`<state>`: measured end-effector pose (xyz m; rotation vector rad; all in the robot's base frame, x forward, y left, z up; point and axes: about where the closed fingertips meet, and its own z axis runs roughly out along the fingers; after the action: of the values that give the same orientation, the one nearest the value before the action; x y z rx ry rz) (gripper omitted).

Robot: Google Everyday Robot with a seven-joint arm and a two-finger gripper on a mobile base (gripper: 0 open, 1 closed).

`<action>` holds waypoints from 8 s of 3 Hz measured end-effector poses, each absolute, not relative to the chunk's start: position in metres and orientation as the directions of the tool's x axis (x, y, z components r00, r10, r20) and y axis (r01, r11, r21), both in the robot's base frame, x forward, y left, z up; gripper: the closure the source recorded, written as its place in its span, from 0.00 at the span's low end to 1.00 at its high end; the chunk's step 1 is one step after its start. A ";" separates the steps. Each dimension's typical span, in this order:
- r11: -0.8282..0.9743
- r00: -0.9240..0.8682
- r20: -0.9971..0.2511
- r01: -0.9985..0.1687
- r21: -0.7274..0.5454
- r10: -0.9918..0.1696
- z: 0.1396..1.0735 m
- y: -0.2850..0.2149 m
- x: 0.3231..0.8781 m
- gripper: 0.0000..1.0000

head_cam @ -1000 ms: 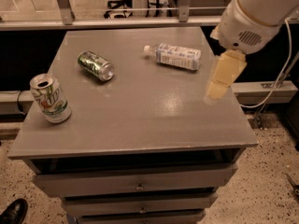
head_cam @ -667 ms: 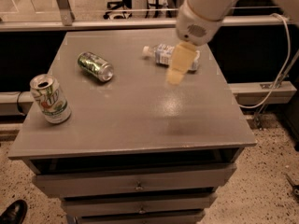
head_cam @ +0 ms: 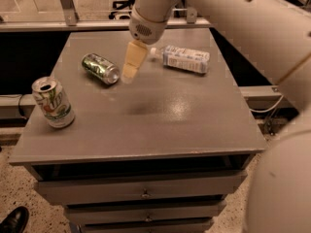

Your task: Place green can upright

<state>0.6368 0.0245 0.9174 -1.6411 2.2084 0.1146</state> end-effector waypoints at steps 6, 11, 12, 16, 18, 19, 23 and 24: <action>0.468 -0.435 -0.270 -0.881 -0.066 -0.859 0.859 0.165 0.711 0.00; 0.496 -0.400 -0.618 -0.868 0.019 -0.677 0.935 0.133 0.711 1.00; 0.413 -0.337 -0.783 -0.904 0.112 -0.523 0.959 0.118 0.701 1.00; 0.161 -0.203 -0.972 -0.970 0.182 -0.121 1.004 0.063 0.662 1.00; 0.170 -0.119 -0.991 -0.980 0.106 -0.068 0.981 0.014 0.585 1.00; 0.211 -0.145 -0.986 -0.969 0.126 -0.077 0.966 -0.011 0.578 1.00; 0.083 -0.111 -0.985 -0.991 0.101 -0.136 0.895 -0.062 0.534 1.00; 0.092 -0.026 -0.995 -0.996 0.017 -0.092 0.892 -0.079 0.540 0.98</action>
Offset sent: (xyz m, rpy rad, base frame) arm 0.0608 0.1132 -0.0252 0.0459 0.0926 -0.0636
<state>0.5396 -0.0794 0.8918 -1.1982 1.3347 1.1117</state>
